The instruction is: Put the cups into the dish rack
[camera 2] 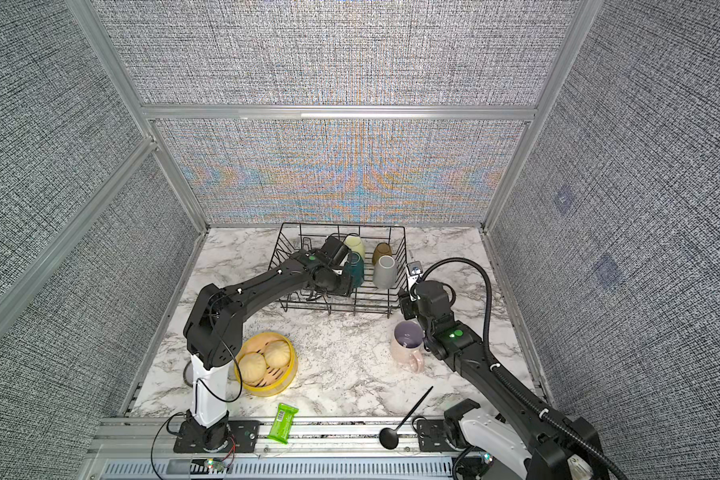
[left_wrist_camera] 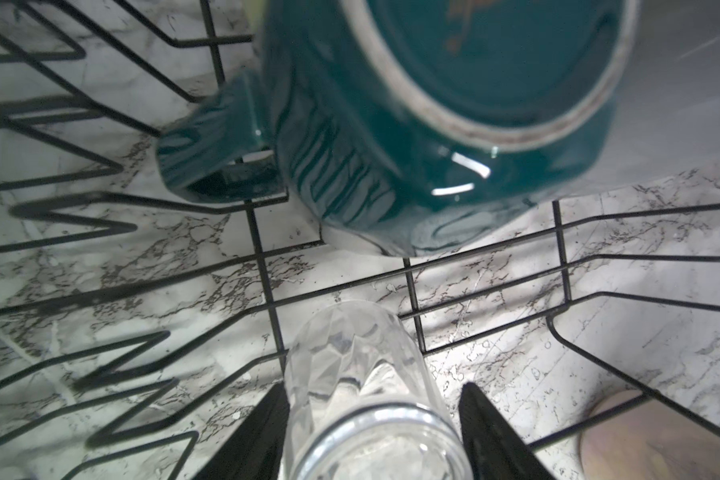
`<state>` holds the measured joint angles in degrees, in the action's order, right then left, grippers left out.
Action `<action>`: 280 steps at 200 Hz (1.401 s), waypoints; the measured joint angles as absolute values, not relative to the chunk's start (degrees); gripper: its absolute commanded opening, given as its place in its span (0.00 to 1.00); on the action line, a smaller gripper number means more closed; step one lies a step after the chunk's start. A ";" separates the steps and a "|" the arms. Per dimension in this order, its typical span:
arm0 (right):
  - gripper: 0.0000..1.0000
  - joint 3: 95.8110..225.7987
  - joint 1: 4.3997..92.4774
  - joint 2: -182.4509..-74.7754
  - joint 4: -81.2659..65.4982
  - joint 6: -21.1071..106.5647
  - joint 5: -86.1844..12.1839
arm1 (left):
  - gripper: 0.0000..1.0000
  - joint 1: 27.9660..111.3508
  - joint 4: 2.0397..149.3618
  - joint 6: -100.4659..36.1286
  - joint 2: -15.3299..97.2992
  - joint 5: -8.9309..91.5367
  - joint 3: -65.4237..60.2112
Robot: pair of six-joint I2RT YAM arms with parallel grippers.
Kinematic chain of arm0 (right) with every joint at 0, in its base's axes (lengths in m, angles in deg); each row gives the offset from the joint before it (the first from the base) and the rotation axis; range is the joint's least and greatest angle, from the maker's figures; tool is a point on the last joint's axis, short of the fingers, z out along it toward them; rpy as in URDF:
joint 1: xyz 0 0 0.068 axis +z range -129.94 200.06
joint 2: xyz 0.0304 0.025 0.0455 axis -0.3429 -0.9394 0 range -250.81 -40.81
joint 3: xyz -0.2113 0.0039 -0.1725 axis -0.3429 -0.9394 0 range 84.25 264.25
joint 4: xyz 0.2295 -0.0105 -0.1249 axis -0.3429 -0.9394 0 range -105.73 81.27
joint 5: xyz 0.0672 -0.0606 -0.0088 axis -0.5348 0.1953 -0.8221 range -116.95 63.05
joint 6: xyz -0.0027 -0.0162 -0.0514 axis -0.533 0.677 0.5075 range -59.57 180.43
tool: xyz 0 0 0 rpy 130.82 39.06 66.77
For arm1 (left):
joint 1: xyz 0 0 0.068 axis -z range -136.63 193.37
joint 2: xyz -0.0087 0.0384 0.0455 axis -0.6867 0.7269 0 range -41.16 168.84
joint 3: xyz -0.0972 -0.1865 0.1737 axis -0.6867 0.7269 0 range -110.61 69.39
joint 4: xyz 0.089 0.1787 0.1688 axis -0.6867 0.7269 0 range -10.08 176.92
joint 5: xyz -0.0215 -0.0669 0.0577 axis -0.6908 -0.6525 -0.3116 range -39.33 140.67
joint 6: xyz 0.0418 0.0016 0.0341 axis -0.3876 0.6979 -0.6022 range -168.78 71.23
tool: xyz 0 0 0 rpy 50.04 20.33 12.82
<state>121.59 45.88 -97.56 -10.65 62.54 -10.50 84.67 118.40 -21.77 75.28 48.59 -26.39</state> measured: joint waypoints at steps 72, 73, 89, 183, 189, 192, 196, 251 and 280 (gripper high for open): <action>0.61 120.39 45.90 -97.00 -10.21 62.73 -10.50 | 0.77 84.69 120.02 -20.98 73.62 49.05 -25.91; 0.61 120.39 45.90 -97.00 -10.21 62.73 -10.50 | 0.77 84.69 120.02 -20.94 73.60 49.05 -25.89; 0.61 120.39 45.90 -96.97 -10.21 62.76 -10.50 | 0.76 84.78 120.24 -20.15 73.30 49.07 -24.78; 0.61 120.15 45.90 -97.26 -9.79 63.13 -10.48 | 0.61 84.93 120.72 -18.86 74.06 47.82 -25.98; 0.61 120.11 45.90 -97.26 -9.73 63.13 -10.46 | 0.61 84.97 120.54 -18.86 74.37 47.67 -26.42; 0.61 120.06 45.90 -97.26 -9.66 63.13 -10.46 | 0.61 85.00 120.48 -18.89 74.52 47.67 -26.63; 0.61 119.98 45.90 -97.26 -9.60 63.15 -10.46 | 0.60 85.04 120.37 -18.89 74.74 47.69 -26.90; 0.61 119.43 45.90 -97.17 -9.36 63.15 -10.19 | 0.59 85.24 120.13 -18.97 76.84 48.52 -29.76; 0.61 119.43 45.90 -97.15 -9.36 63.17 -9.84 | 0.60 85.17 119.56 -19.00 77.62 48.76 -30.72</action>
